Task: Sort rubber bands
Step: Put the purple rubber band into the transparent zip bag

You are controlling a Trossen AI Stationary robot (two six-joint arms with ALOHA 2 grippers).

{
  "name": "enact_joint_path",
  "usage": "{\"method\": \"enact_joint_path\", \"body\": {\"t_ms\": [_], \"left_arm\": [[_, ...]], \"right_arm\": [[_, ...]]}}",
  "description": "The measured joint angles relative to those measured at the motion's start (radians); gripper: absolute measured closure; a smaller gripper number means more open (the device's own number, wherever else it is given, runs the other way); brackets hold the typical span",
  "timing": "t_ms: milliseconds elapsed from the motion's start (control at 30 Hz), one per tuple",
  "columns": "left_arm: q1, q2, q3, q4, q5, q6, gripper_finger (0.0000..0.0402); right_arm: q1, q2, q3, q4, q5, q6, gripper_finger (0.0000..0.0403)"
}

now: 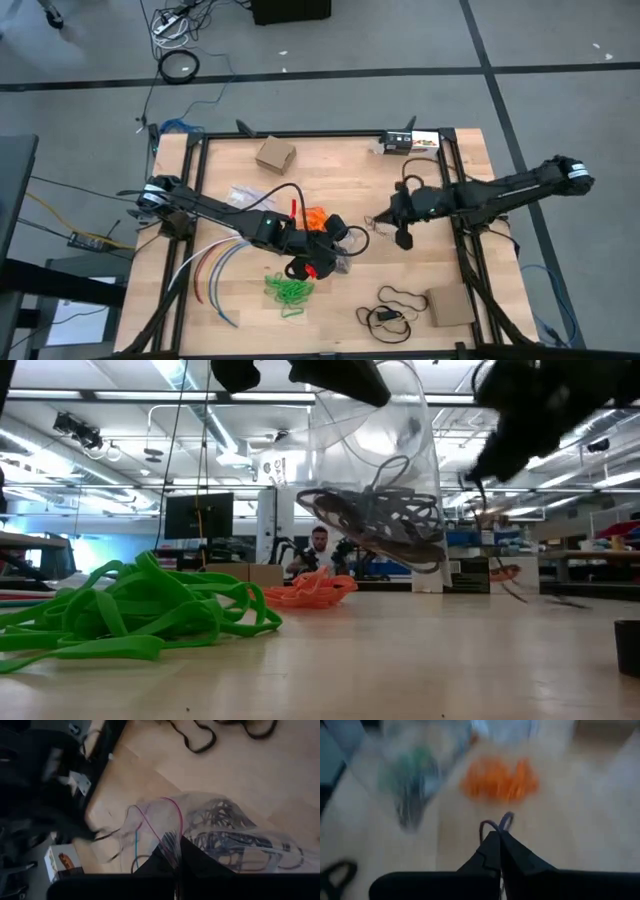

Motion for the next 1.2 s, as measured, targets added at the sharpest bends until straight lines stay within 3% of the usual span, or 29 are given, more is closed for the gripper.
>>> {"method": "enact_joint_path", "body": {"t_ms": [300, 500, 833, 1200], "left_arm": [[0.013, 0.0, 0.0, 0.026, 0.009, 0.007, 0.04], [0.012, 0.0, 0.0, 0.017, 0.009, 0.007, 0.04], [0.019, 0.0, 0.0, 0.075, 0.012, 0.043, 0.0399], [0.036, 0.0, 0.0, 0.174, -0.008, 0.115, 0.0399]], "right_arm": [[0.032, -0.071, 0.18, -0.019, 0.158, -0.162, 0.0403], [0.018, -0.015, 0.306, -0.425, 0.308, -0.065, 0.0403], [0.061, 0.039, 0.309, -0.037, 0.145, -0.132, 0.0403], [0.089, 0.161, 0.308, 0.122, 0.038, -0.133, 0.0403]]}}
